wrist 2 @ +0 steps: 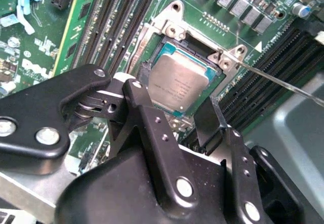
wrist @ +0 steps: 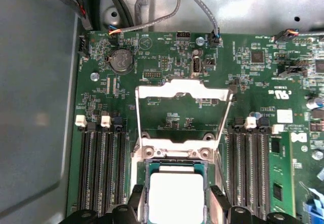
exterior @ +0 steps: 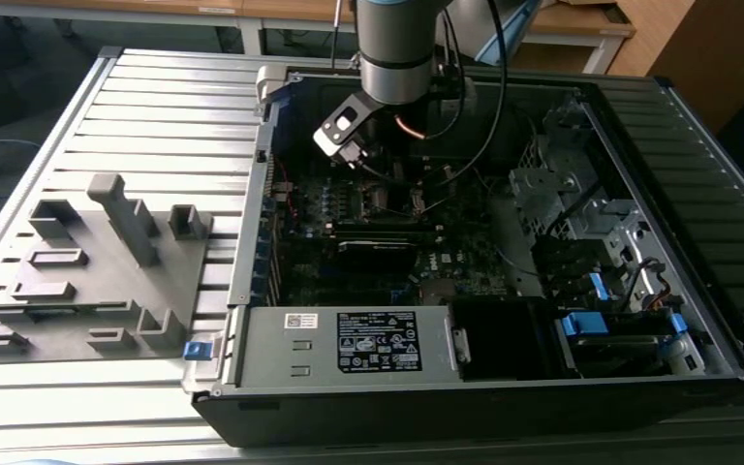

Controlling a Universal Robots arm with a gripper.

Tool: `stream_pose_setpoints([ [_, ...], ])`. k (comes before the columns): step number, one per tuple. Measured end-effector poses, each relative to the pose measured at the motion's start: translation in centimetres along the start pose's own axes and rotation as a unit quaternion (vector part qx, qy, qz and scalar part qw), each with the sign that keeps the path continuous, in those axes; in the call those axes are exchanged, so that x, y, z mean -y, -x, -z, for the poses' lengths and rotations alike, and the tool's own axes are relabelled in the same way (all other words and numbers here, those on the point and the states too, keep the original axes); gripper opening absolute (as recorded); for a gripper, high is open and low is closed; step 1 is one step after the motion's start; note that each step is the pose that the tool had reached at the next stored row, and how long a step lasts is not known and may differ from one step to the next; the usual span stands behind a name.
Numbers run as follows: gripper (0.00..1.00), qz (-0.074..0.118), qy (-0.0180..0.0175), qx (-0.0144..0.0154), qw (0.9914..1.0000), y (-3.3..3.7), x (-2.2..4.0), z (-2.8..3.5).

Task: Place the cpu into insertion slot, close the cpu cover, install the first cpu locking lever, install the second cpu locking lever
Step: 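Place the cpu into insertion slot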

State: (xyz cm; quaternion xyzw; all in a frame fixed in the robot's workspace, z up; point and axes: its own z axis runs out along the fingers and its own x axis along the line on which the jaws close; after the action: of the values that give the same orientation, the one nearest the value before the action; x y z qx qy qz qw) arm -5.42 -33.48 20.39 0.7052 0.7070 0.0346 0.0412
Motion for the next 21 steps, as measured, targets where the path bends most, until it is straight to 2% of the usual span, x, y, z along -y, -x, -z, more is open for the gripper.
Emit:
stream_pose_setpoints([
  [3, 0.62, 0.0, 0.0, 0.0, 1.0, 0.0, -0.03, 0.31],
  [16, 0.62, 0.0, 0.0, 0.0, 1.0, 0.0, -0.04, 0.39],
  [18, 0.6, 0.0, 0.0, 0.0, 1.0, 0.0, -0.04, 0.39],
  [20, 0.47, 0.0, 0.0, -0.0001, 1.0, 0.0, -0.04, 0.4],
  [21, 0.47, 0.0, 0.0, 0.0, 1.0, 0.0, -0.05, 0.41],
])
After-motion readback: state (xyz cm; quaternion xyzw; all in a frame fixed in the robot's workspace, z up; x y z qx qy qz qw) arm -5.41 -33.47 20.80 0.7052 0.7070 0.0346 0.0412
